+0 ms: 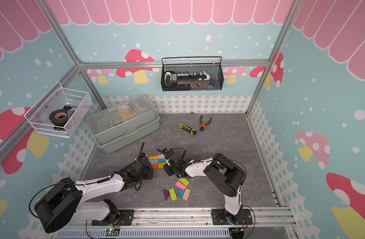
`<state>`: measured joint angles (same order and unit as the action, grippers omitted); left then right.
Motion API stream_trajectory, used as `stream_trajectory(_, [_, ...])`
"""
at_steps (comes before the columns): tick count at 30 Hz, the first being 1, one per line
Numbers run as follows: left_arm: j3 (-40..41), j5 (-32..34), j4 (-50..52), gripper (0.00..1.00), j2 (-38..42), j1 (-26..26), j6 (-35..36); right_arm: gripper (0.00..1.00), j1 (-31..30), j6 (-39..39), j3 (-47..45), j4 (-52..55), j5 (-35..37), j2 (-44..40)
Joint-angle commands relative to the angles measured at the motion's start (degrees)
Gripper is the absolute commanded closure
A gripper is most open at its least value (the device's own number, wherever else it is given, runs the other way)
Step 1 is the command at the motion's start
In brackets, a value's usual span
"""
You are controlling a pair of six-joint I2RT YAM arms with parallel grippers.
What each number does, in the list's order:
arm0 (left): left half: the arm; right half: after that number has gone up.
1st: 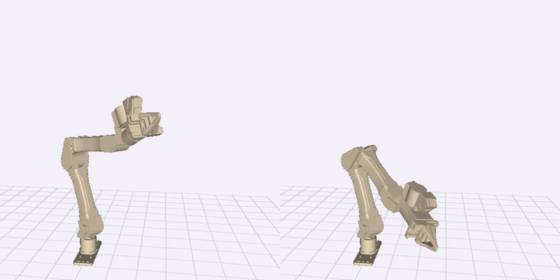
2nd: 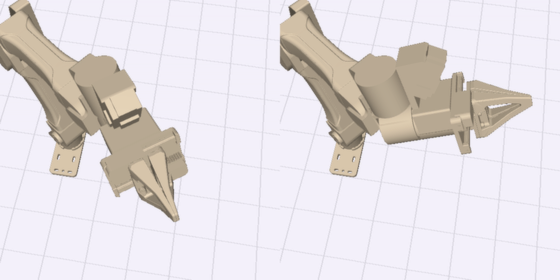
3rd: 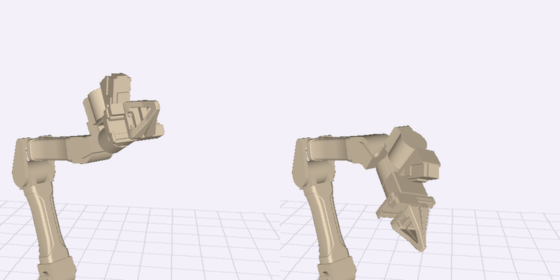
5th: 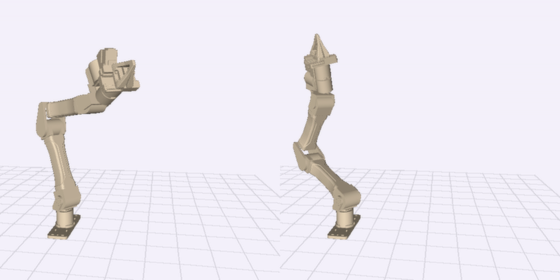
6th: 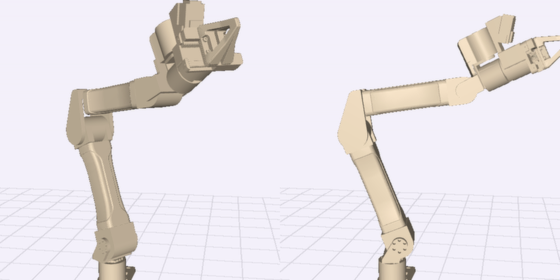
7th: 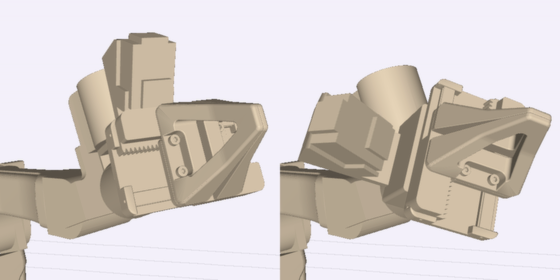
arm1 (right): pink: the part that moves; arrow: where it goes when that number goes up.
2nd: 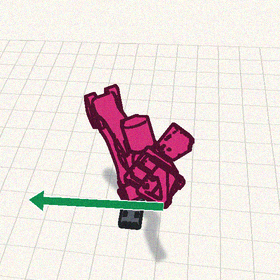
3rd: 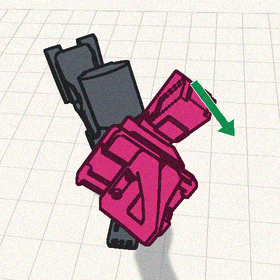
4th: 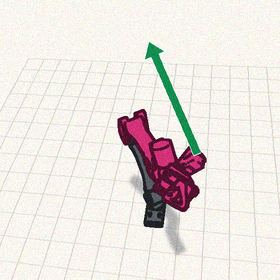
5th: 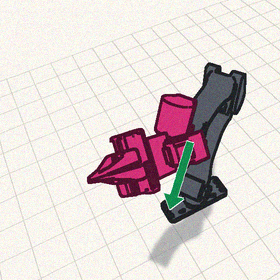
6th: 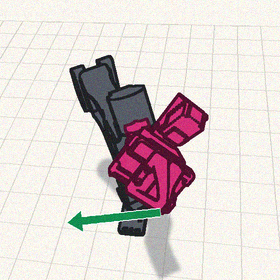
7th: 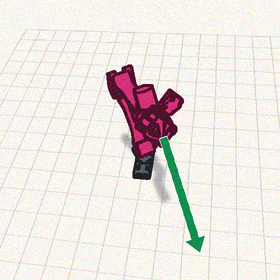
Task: Assemble a piece of candy with building blocks
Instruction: Assemble the building blocks at the center of the board.
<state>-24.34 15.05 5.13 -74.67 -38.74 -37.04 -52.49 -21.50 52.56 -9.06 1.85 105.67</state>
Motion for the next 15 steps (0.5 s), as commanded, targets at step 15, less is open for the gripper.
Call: stream_trajectory(15, [1.85,-2.50,0.67,0.57,0.94,0.16,1.07,0.53,0.12,-1.01,-0.89,0.53,-2.49,1.81])
